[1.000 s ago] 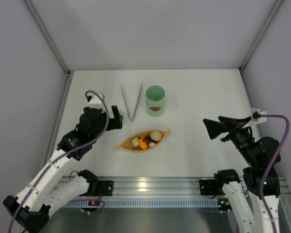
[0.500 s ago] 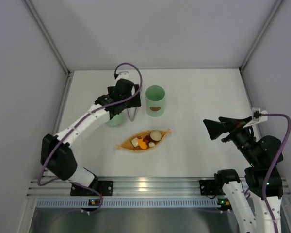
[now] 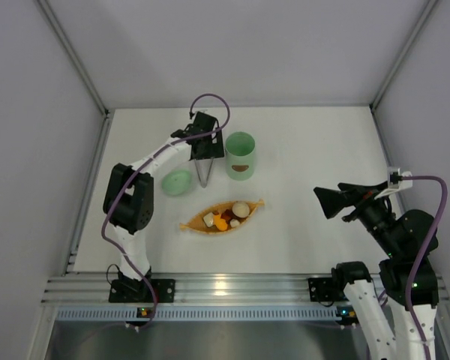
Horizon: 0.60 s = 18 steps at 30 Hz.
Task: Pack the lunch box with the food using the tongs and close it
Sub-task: Pick up the clamp at the center of the board.
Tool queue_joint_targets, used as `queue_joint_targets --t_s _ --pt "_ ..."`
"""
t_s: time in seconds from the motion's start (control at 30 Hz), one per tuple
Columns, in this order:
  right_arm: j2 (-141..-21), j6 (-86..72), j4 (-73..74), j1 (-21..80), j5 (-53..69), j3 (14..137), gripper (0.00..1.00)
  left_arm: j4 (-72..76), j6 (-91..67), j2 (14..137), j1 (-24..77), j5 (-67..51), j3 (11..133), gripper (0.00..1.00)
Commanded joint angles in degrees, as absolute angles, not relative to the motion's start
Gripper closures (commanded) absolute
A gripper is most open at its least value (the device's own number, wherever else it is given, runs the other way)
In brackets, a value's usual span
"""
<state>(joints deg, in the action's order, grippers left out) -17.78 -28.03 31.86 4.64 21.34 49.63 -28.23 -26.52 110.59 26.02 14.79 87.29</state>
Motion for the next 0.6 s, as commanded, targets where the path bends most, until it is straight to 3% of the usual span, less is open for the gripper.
queue_joint_targets --t_s 0.0,0.57 --pt "-17.7 -27.1 32.9 3.8 22.2 51.0 0.0 -27.0 -27.2 113.5 25.9 14.2 91.8 0.01" --pt "-17.9 -26.9 33.1 3.8 22.2 50.9 0.0 -29.1 -27.3 121.6 23.1 12.0 94.7 0.01"
